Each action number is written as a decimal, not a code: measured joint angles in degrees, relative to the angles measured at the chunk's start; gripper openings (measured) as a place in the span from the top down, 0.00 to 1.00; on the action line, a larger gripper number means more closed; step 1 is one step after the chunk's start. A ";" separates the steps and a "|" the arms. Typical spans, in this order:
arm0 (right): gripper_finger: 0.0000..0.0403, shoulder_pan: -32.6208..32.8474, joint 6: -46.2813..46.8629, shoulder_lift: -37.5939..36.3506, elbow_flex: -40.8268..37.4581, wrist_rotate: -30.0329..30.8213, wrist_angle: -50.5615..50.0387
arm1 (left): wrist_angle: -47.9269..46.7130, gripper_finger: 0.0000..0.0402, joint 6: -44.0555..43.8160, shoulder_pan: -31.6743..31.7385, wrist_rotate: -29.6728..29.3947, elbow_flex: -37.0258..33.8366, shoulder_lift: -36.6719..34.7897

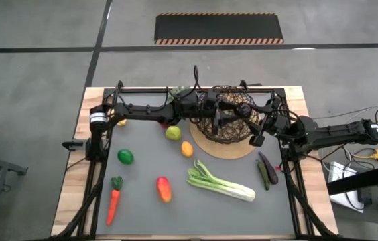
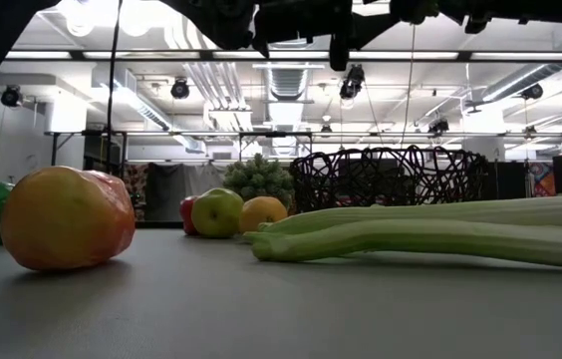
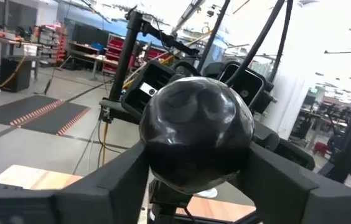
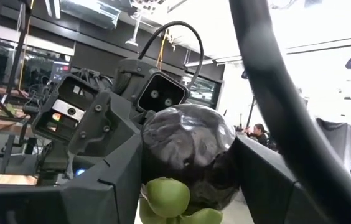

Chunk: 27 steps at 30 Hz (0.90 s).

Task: Build produce basket
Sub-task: Put the black plum into the black wire basket

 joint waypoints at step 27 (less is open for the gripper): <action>0.49 -13.05 26.99 31.42 57.58 -2.27 -97.04 | -17.40 0.15 19.15 -9.09 -11.99 -29.35 -37.01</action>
